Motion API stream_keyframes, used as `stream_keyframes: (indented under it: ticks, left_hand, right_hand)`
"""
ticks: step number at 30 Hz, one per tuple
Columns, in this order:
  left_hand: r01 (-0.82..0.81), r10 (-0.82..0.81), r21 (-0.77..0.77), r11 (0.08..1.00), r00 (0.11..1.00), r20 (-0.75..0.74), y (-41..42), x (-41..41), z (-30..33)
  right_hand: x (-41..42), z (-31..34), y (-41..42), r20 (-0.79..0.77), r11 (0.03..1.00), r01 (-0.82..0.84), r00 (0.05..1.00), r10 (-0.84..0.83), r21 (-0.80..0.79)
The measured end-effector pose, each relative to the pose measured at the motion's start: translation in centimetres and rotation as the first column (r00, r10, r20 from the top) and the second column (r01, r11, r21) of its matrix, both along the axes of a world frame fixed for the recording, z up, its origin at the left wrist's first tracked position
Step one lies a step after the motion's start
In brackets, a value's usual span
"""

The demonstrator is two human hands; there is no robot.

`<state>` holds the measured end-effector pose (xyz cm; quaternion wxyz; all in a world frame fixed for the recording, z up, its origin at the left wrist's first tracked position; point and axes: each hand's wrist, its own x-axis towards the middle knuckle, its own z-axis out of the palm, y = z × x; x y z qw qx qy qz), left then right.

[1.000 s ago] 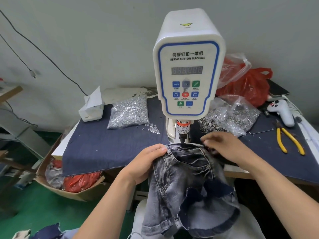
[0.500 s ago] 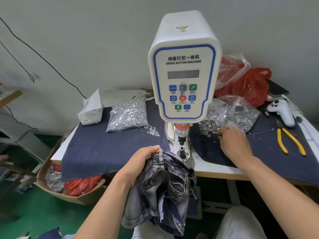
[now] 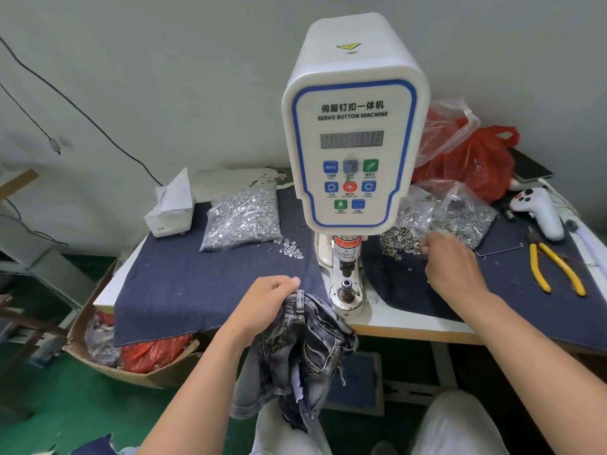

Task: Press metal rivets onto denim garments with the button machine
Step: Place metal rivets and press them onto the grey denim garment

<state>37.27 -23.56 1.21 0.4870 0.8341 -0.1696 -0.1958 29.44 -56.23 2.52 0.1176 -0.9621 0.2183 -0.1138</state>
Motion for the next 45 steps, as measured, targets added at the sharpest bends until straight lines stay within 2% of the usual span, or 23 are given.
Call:
stream_keyframes:
  ticks: [3, 4, 6, 7, 9, 11, 12, 18, 20, 23, 26, 32, 36, 41, 45]
  left_hand:
    - [0.001, -0.001, 0.004, 1.000, 1.000, 0.015, 0.0, 0.1, 0.0]
    - [-0.005, 0.005, 0.006, 1.000, 1.000, 0.020, 0.0, 0.1, 0.0]
    - [-0.018, 0.017, 0.012, 1.000, 0.999, 0.037, -0.1, 0.0, 0.0]
    - [-0.023, 0.023, 0.017, 1.000, 0.999, 0.041, -0.1, 0.0, -0.1]
    - [-0.040, 0.039, 0.030, 0.999, 0.999, 0.018, -0.2, -0.2, 0.0]
    - [-0.051, 0.052, 0.014, 0.999, 0.998, -0.028, -0.3, -0.6, 0.2]
    - [-0.056, 0.056, 0.000, 0.998, 0.998, -0.038, -0.4, -1.0, 0.4]
    - [-0.189, 0.188, 0.066, 0.980, 0.982, 0.022, -0.9, -3.8, 2.3]
    - [-0.207, 0.190, 0.162, 0.965, 0.975, 0.111, -0.6, -4.1, 3.1]
    - [-0.228, 0.109, 0.344, 0.911, 0.937, 0.331, -0.5, -3.4, 4.0]
    - [-0.325, 0.136, 0.381, 0.866, 0.884, 0.447, -1.0, -1.5, 3.9]
    - [-0.387, 0.209, 0.448, 0.806, 0.894, 0.395, -3.0, 2.4, 2.4]
    - [-0.397, 0.176, 0.510, 0.763, 0.887, 0.427, -4.0, 4.1, 0.8]
    - [-0.423, 0.164, 0.493, 0.760, 0.860, 0.484, -4.5, 4.8, -0.1]
    - [-0.453, 0.190, 0.469, 0.758, 0.841, 0.506, -4.9, 4.7, -0.6]
  right_hand:
    - [0.2, 0.6, 0.2, 0.091, 0.999, 0.015, 0.996, -0.019, 0.046]
    - [0.3, 1.0, 0.4, 0.121, 0.994, 0.017, 0.992, -0.030, 0.104]
    - [0.3, 1.6, 1.5, 0.144, 0.940, -0.002, 0.988, -0.051, 0.342]
    - [0.2, 1.9, 2.2, 0.151, 0.870, -0.028, 0.987, -0.054, 0.492]
    - [-0.1, 2.4, 4.0, 0.165, 0.662, -0.084, 0.984, -0.061, 0.745]
    - [-0.5, 2.6, 5.7, 0.168, 0.473, -0.120, 0.984, -0.060, 0.873]
    - [-0.6, 2.7, 6.5, 0.163, 0.420, -0.126, 0.985, -0.052, 0.899]
    - [-1.1, 2.5, 8.6, 0.080, 0.168, -0.073, 0.996, -0.037, 0.983]
    - [-1.3, 2.5, 8.6, 0.066, 0.093, -0.064, 0.998, -0.020, 0.994]
    - [-1.4, 2.8, 8.5, 0.050, 0.032, -0.049, 0.998, -0.035, 0.998]
    - [-1.3, 3.0, 8.4, 0.046, 0.009, -0.046, 0.998, -0.033, 0.999]
    - [-1.0, 2.9, 8.6, -0.013, -0.091, 0.010, 0.999, -0.032, 0.996]
    - [-1.0, 2.9, 8.6, -0.047, -0.158, 0.040, 0.998, -0.036, 0.987]
    - [-0.8, 3.0, 8.6, -0.066, -0.275, 0.046, 0.996, -0.063, 0.960]
    - [-0.8, 3.2, 8.8, -0.087, -0.327, 0.068, 0.995, -0.043, 0.942]
